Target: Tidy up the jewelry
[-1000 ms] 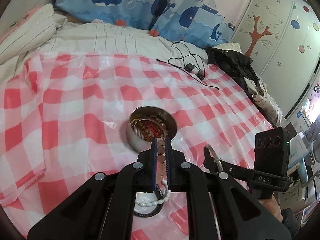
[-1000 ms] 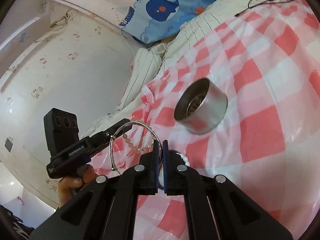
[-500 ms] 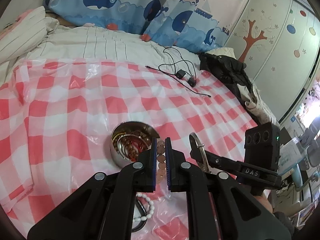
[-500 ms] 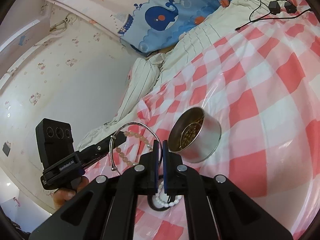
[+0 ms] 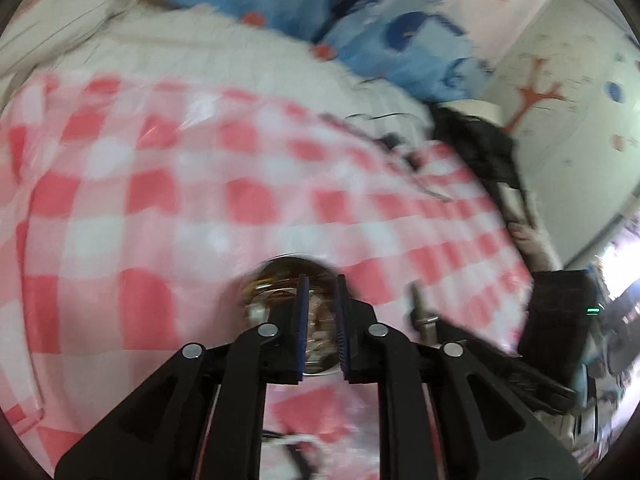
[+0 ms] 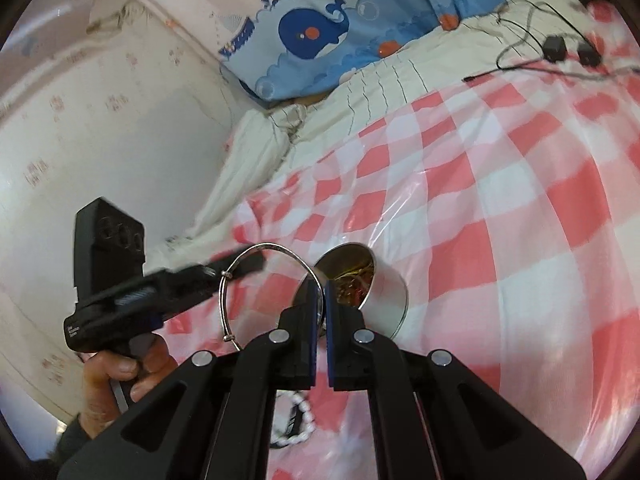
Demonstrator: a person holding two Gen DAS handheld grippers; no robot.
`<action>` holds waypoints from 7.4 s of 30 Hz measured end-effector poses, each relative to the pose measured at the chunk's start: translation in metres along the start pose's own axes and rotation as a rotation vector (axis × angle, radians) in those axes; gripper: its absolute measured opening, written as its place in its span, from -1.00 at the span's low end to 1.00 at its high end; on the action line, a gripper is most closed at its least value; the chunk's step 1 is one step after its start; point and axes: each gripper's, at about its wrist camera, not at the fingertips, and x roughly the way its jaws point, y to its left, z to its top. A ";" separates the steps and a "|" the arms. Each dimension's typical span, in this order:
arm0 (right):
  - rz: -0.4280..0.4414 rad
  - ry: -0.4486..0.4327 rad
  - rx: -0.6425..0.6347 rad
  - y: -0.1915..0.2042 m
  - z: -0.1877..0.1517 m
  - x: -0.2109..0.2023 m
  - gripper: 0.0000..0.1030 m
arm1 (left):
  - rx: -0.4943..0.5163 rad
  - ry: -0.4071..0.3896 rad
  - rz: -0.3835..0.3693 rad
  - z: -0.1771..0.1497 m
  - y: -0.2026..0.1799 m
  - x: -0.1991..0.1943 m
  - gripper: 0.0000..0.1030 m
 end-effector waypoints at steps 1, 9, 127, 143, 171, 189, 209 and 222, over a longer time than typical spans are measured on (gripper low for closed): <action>-0.024 0.010 -0.026 0.004 0.003 0.008 -0.92 | -0.024 -0.001 0.016 -0.001 0.008 -0.001 -0.70; -0.225 0.041 -0.173 0.023 0.005 0.045 -0.68 | 0.003 0.000 0.075 -0.011 0.025 -0.029 -0.44; -0.131 0.105 -0.082 0.027 -0.033 0.035 0.22 | 0.083 -0.016 0.251 -0.076 0.023 -0.075 0.08; -0.477 0.122 -0.337 0.062 -0.027 0.074 0.56 | 0.155 0.017 0.235 -0.126 -0.002 -0.098 0.21; -0.481 0.065 -0.234 0.060 -0.193 -0.075 0.86 | 0.149 -0.081 0.521 -0.228 -0.022 -0.089 0.85; -0.538 0.029 -0.275 0.067 -0.200 -0.075 0.86 | 0.136 -0.086 0.500 -0.228 -0.019 -0.086 0.85; -0.558 0.018 -0.264 0.067 -0.201 -0.074 0.86 | 0.151 -0.070 0.532 -0.228 -0.021 -0.082 0.85; -0.557 0.018 -0.263 0.067 -0.201 -0.074 0.86 | 0.133 -0.070 0.555 -0.227 -0.021 -0.080 0.86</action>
